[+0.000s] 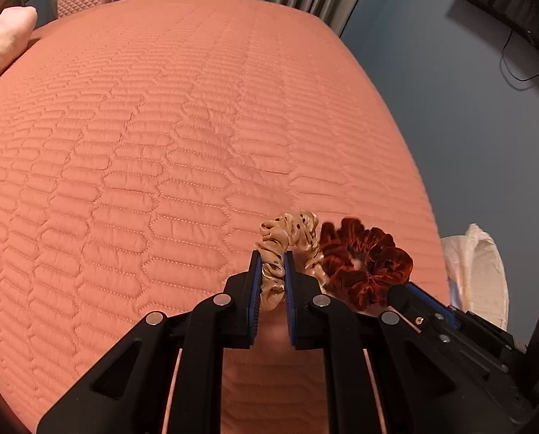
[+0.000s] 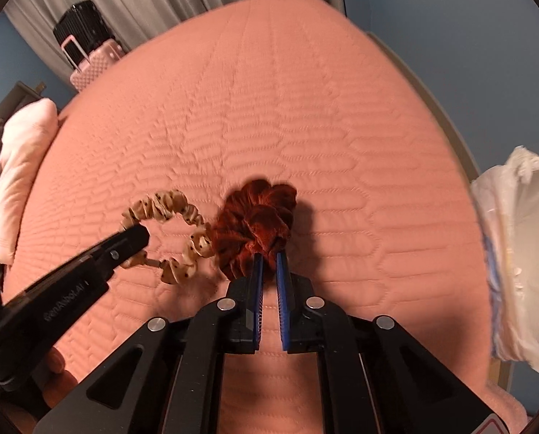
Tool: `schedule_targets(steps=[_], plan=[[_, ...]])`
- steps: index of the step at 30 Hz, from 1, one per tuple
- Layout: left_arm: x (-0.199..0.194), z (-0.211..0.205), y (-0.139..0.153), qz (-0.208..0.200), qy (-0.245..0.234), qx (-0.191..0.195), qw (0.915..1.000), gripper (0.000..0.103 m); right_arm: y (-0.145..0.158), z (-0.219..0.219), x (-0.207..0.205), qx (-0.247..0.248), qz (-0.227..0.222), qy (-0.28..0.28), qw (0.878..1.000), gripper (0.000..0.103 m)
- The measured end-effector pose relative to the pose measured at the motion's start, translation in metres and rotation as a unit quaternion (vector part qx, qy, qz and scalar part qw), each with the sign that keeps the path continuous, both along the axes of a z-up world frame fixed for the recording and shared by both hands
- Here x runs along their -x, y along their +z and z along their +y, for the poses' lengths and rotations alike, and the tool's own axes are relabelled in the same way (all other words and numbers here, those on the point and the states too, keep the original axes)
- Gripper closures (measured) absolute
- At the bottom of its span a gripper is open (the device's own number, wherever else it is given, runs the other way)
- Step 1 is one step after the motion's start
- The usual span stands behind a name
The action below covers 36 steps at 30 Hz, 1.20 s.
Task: Collect trash
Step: 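Grasp the tan scrunchie with the left tool while the right tool grasps the dark-red scrunchie, then carry both scrunchies in both tools over the wastebasket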
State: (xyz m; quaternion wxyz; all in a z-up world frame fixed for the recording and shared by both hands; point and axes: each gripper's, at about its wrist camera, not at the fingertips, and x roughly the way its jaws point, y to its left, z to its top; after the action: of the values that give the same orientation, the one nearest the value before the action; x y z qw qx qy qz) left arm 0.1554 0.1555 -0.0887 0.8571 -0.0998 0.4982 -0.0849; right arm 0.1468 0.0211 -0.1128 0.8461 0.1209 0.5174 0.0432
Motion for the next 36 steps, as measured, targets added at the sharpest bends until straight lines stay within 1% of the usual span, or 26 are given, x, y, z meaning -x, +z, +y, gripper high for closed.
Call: schedule_targets(steps=[9, 15, 21, 29, 36], plan=[[0.018, -0.043, 0.042, -0.039, -0.030, -0.004, 0.9988, 0.091, 0.060, -0.033, 0.034, -0.011, -0.065, -0.021, 0.998, 0.097], [0.033, -0.075, 0.071, -0.067, -0.060, -0.004, 0.9960, 0.091, 0.103, -0.069, 0.064, -0.019, -0.112, -0.046, 0.992, 0.097], [0.044, -0.113, 0.095, -0.090, -0.093, -0.002, 0.9916, 0.091, 0.137, -0.106, 0.087, -0.018, -0.151, -0.072, 0.986, 0.097], [0.057, -0.161, 0.116, -0.110, -0.137, 0.004, 0.9845, 0.091, 0.168, -0.156, 0.120, -0.012, -0.185, -0.112, 0.976, 0.097], [0.066, -0.201, 0.129, -0.120, -0.177, 0.005, 0.9769, 0.091, 0.180, -0.200, 0.142, -0.010, -0.199, -0.147, 0.969, 0.097]])
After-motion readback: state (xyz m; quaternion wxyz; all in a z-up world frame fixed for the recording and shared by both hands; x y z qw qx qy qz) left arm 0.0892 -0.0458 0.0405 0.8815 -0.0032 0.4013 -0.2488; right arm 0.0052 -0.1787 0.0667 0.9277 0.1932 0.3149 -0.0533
